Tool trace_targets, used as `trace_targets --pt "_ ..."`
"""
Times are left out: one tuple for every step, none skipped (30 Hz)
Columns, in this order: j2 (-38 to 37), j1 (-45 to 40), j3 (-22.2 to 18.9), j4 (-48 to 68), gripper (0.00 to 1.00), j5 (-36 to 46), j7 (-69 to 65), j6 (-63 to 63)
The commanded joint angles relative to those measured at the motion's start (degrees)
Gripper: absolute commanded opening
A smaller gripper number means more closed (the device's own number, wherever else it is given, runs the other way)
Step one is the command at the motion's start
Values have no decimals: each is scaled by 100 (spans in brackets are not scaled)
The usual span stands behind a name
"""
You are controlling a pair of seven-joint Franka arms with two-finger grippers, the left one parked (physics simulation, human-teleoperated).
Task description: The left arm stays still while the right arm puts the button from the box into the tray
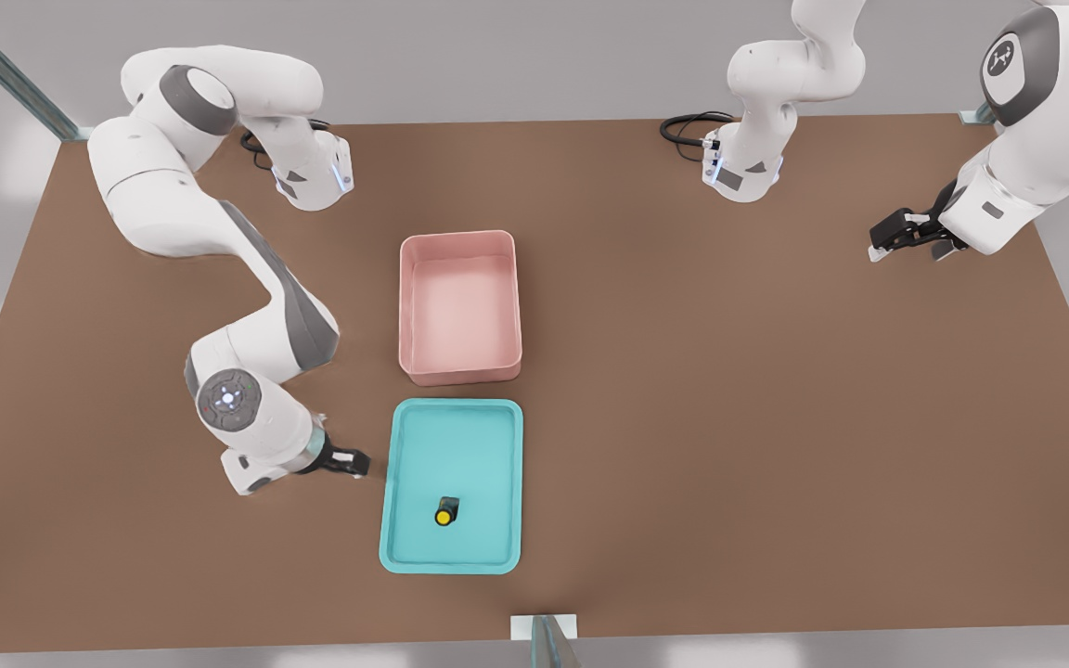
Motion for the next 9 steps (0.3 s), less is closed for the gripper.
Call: trace_targets --pt "-1728 1659 -3281 -191 100 2616 -4308 -2626" --pt "-2062 1668 -3291 -412 100 2626 -3930 -2538" --pt "-2782 1686 -3291 -1237 100 2617 -3789 -2406" --pt "-3117 1704 -3291 -1616 100 2625 -3754 -2310" --pt "-3117 1695 -3291 -1625 100 2634 -3754 -2318" --pt "-3117 1677 -3291 -1616 100 2634 -3754 -2345" --pt "-3126 1651 -3291 -1616 100 2634 -3763 -2353" --pt "-3135 1651 -3291 -1607 100 2643 -3763 -2362" --pt "-3135 1651 -3291 -1607 100 2643 -3763 -2362"
